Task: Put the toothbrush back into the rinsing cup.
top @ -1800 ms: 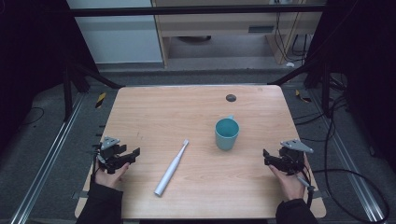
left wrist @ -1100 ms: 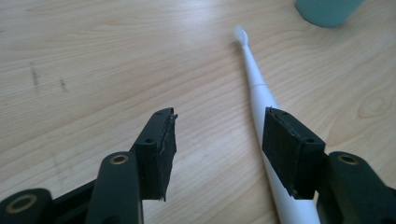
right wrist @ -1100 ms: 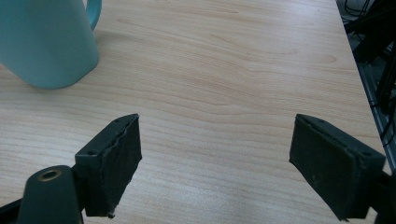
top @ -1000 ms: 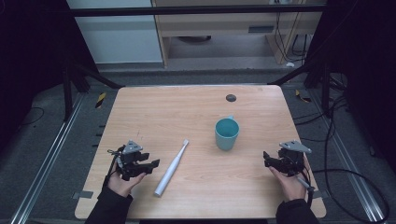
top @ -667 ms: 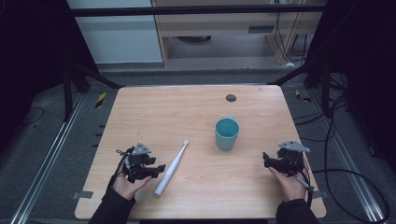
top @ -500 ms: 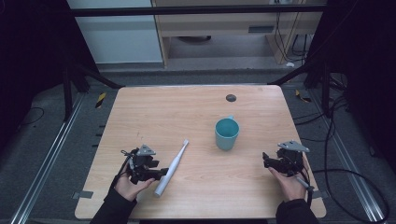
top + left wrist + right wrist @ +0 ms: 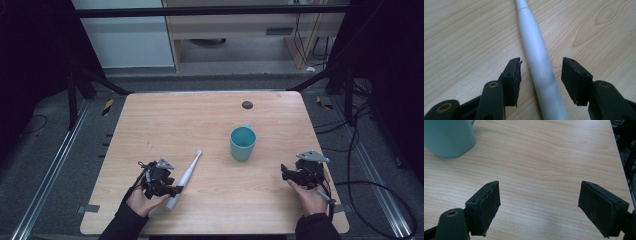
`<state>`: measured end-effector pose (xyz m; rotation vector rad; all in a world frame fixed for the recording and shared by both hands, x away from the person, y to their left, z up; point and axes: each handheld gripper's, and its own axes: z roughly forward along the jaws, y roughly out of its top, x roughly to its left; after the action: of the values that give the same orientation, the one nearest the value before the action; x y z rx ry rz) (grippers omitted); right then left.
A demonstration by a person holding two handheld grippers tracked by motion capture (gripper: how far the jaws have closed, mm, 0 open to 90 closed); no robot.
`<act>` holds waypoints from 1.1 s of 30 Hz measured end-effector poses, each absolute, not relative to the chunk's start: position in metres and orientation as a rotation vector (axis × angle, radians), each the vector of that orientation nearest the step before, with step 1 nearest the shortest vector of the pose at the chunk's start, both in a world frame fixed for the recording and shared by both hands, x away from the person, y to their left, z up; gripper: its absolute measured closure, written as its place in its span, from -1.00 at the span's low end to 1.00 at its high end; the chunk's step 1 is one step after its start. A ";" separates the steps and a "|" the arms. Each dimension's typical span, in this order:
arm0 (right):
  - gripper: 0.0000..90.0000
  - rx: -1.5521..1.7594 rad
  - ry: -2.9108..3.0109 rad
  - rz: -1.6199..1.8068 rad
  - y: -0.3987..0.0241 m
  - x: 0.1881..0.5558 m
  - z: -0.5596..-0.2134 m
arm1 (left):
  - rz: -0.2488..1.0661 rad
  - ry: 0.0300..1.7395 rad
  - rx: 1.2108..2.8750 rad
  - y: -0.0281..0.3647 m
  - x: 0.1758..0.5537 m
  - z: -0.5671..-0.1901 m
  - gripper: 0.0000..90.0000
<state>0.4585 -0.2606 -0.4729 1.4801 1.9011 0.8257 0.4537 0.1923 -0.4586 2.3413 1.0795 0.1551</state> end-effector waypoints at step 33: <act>-0.55 1.483 1.925 0.814 -0.260 0.460 -0.474 | 0.086 1.139 2.490 0.174 0.467 -0.466 0.29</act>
<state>0.4602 -0.2601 -0.4739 1.4826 1.9253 0.8139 0.4673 0.1740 -0.4656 2.4899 1.1389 0.0859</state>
